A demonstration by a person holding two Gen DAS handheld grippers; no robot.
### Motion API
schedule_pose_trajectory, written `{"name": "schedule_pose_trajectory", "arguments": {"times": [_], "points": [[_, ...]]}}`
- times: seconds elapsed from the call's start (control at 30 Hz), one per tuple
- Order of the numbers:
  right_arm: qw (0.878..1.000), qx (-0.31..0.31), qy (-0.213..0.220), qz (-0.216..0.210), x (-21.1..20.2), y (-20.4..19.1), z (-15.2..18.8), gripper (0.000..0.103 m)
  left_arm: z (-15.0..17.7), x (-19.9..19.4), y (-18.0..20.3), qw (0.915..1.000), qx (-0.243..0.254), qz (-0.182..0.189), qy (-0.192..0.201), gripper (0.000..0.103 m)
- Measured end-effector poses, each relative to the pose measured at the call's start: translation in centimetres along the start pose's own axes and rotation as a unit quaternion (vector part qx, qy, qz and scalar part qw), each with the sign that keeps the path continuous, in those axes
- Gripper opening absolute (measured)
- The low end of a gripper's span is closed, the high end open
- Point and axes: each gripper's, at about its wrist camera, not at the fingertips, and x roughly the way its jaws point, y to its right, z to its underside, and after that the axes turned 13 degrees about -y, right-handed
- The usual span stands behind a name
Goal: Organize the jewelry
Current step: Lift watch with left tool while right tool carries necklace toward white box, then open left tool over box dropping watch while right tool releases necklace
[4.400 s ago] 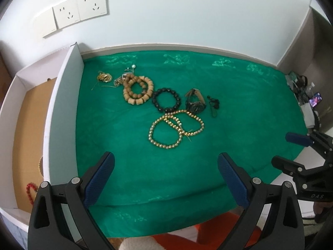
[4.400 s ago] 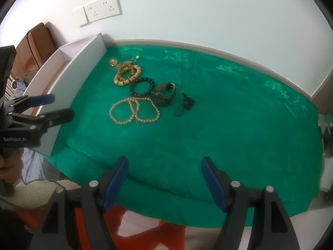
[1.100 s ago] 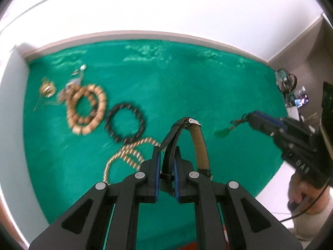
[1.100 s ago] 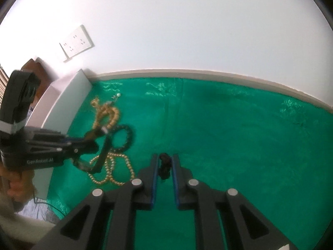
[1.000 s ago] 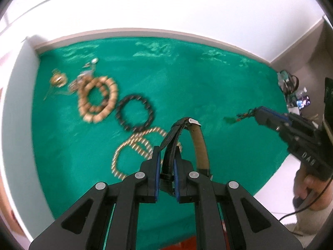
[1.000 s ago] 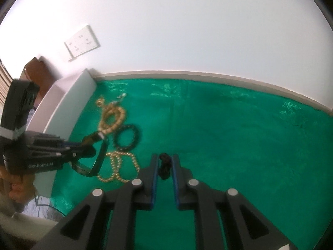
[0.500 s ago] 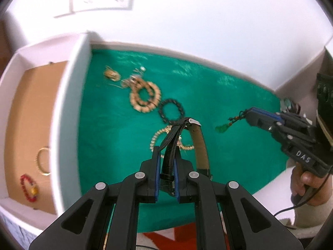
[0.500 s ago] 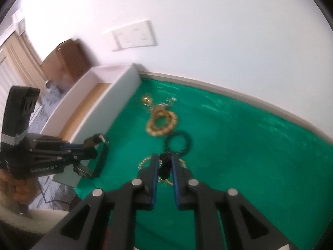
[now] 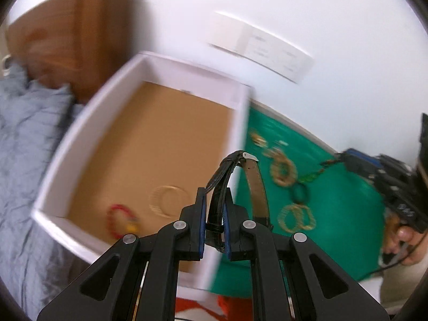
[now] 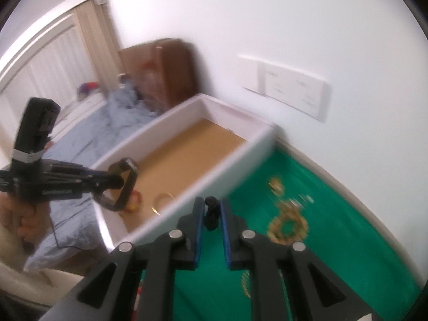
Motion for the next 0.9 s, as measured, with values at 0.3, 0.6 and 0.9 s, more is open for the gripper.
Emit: {"name": "schedule_pose_trajectory", "arguments": {"times": [0.3,0.6,0.9], "points": [[0.995,-0.053,-0.031,-0.073,6.5,-5.8,-7.9,0.012,-2.0,2.7,-8.4,0.9967,-0.050,-0.063,-0.013,0.009],[0.991,-0.079,-0.097,-0.044,15.7,-9.0,-9.5,0.012,-3.9,8.7,-12.1,0.9938,-0.074,-0.068,-0.047,0.009],[0.990,-0.051,-0.129,-0.028,20.3,-8.9,-9.3,0.013,-4.0,12.3,-12.0,0.9911,-0.060,-0.085,-0.083,0.009]]}}
